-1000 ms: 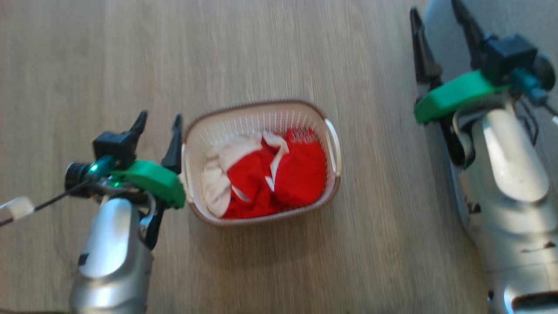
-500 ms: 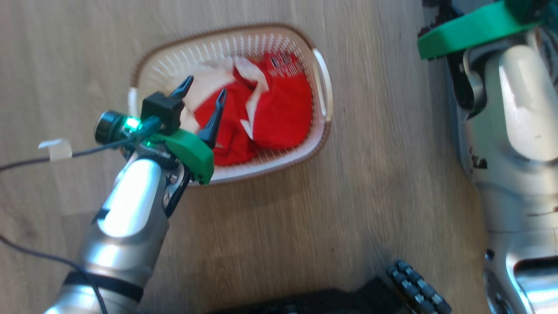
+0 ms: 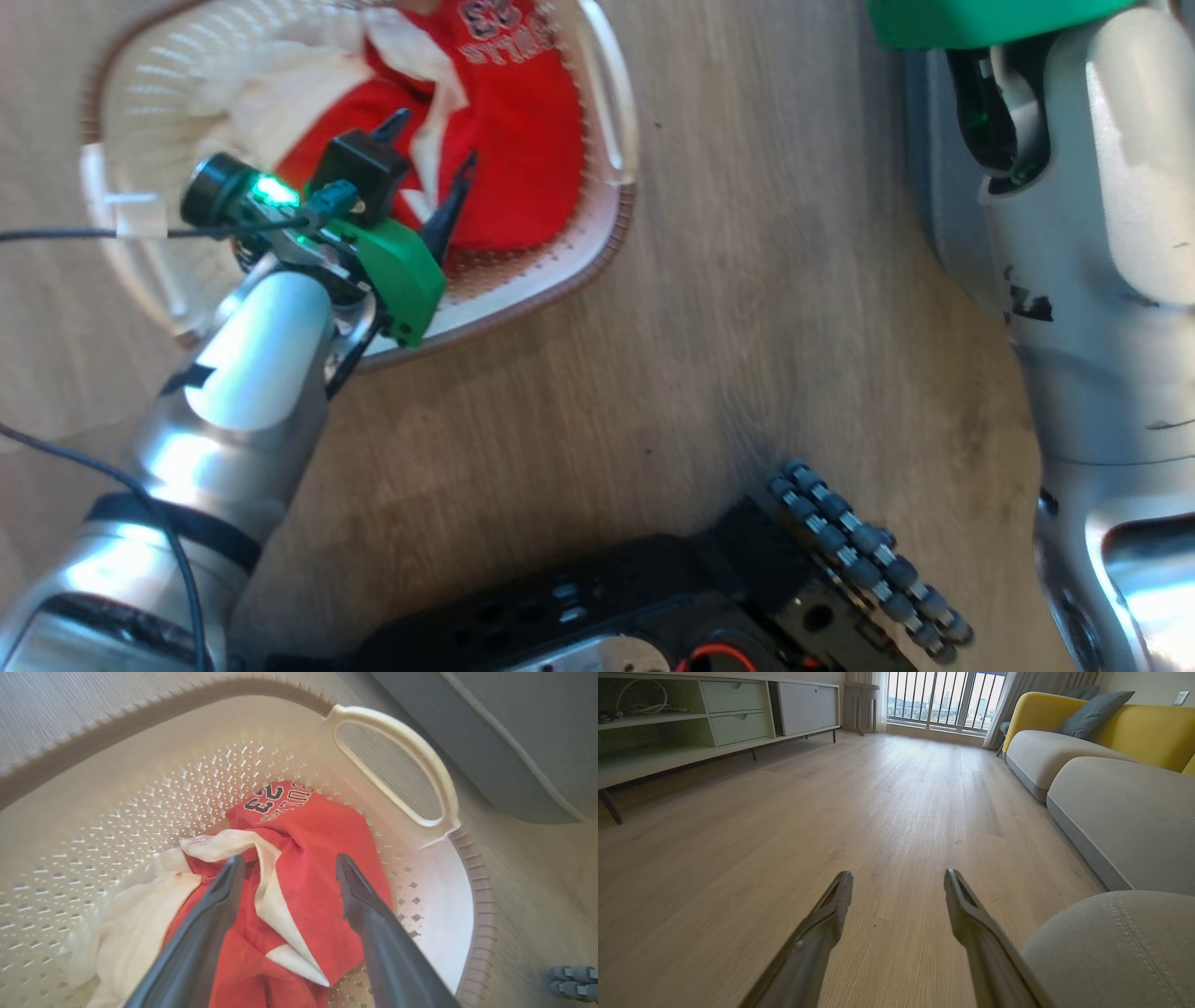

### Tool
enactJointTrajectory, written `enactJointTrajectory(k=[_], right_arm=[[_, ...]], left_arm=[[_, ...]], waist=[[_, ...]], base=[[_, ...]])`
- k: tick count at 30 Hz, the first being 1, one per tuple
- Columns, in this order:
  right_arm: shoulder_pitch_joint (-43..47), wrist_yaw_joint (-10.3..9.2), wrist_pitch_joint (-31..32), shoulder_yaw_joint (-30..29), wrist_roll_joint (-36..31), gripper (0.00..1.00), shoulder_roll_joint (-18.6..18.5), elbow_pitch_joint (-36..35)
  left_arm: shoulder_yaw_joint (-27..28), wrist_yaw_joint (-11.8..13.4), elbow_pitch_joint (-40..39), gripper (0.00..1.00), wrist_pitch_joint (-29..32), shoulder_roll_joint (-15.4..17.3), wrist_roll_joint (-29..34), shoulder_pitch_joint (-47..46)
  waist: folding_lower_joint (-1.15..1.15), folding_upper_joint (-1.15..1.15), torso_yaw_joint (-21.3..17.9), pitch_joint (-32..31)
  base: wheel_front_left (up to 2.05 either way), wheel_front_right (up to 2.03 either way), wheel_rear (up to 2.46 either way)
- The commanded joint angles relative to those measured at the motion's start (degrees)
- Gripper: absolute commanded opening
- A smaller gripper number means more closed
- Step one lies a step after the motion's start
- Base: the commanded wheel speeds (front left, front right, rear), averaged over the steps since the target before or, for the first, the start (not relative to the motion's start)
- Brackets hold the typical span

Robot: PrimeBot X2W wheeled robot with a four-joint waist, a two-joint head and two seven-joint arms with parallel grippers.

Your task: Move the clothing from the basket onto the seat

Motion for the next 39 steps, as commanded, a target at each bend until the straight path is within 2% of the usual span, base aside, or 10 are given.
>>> enactJointTrajectory(k=[1,8,14,17,18,19,25,31,39], right_arm=[[0.20,-0.01,-0.36,0.55,0.50,1.00,1.01,-2.18],[-0.01,-0.01,-0.36,1.68,3.24,1.00,1.01,-5.10],[1.92,-0.01,-0.36,1.16,4.11,1.00,1.01,-6.22],[2.77,-0.01,-0.36,1.04,4.61,1.00,1.01,-6.13],[2.90,-0.01,-0.36,0.93,4.77,1.00,1.01,-6.03],[2.97,-0.01,-0.36,0.88,4.83,1.00,1.01,-5.94],[3.08,-0.01,-0.36,1.02,5.51,1.00,1.01,-5.30],[5.06,-0.01,-0.36,0.15,3.57,1.00,1.01,-3.22],[7.99,-0.01,-0.36,-0.53,0.88,1.00,1.02,-0.14]], left_arm=[[0.52,-0.05,-0.48,1.00,-0.71,1.49,-0.35,0.10],[-1.39,0.76,7.64,1.00,-0.71,3.47,1.19,-5.01],[-2.13,1.66,15.10,1.00,-0.29,1.91,1.71,-8.06],[-2.68,0.63,18.81,1.00,0.90,0.30,0.33,-9.11],[-2.98,0.44,19.13,0.25,0.79,0.10,0.13,-9.42],[-3.05,0.29,19.20,0.00,0.58,-0.06,-0.32,-9.67],[-3.88,0.00,18.84,0.00,-0.23,-0.04,-2.43,-9.78],[-5.94,-0.04,13.99,0.00,-0.67,-0.42,-7.06,-7.27],[-4.85,-0.05,6.62,0.00,-0.70,0.41,-8.93,-3.40]], waist=[[0.00,0.00,-1.96,1.90],[0.00,0.00,-5.17,5.12],[0.00,0.00,-5.68,5.69],[0.00,0.00,-5.78,5.80],[0.00,0.00,-5.76,5.80],[0.00,0.00,-5.76,5.77],[0.00,0.00,-5.98,4.41],[0.00,0.00,-3.08,-1.68],[0.00,0.00,0.74,-10.78]], base=[[0.00,0.00,0.00],[0.00,0.00,0.00],[0.00,0.00,0.00],[0.00,0.00,0.00],[0.00,0.00,0.00],[0.00,0.00,0.00],[0.00,0.00,0.00],[0.00,0.00,0.00],[0.00,0.00,0.00]])
